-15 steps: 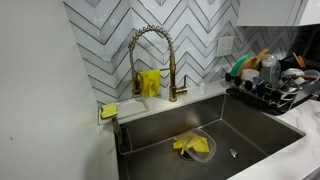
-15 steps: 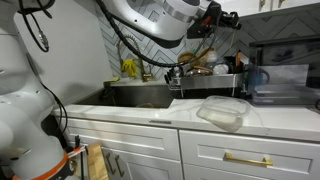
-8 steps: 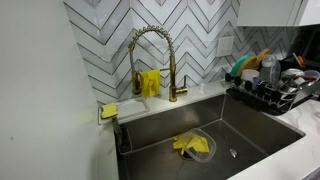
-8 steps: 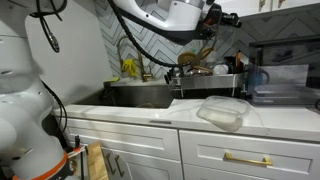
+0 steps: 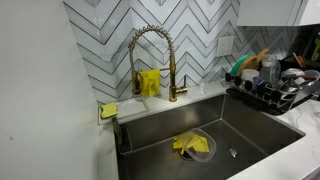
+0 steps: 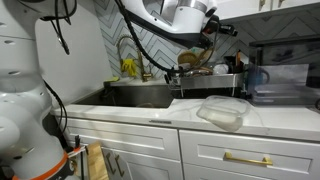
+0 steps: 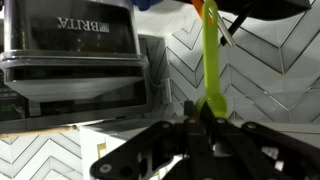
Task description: Remove a container from the sink and empty the container
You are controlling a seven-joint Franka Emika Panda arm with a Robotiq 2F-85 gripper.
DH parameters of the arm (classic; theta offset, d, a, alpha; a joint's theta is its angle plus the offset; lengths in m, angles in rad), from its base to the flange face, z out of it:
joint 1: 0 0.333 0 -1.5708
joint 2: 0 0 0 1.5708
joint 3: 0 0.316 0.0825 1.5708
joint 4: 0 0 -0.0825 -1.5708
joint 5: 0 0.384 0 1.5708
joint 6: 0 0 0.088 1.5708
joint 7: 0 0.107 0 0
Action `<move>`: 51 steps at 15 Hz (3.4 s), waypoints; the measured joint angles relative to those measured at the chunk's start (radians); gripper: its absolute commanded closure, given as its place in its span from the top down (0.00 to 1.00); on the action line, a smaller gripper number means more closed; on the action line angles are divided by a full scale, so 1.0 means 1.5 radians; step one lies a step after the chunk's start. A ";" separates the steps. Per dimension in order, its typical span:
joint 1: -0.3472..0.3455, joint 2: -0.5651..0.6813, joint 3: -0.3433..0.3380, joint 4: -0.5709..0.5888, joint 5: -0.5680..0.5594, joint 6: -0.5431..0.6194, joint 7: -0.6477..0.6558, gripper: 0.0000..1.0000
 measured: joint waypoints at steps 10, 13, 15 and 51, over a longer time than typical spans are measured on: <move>-0.001 0.052 -0.008 0.067 -0.085 0.000 0.051 0.02; 0.000 0.069 -0.008 0.083 -0.116 0.000 0.075 0.02; 0.000 0.080 -0.008 0.090 -0.136 0.000 0.088 0.02; 0.045 -0.314 0.077 -0.214 0.768 -0.457 -0.858 1.00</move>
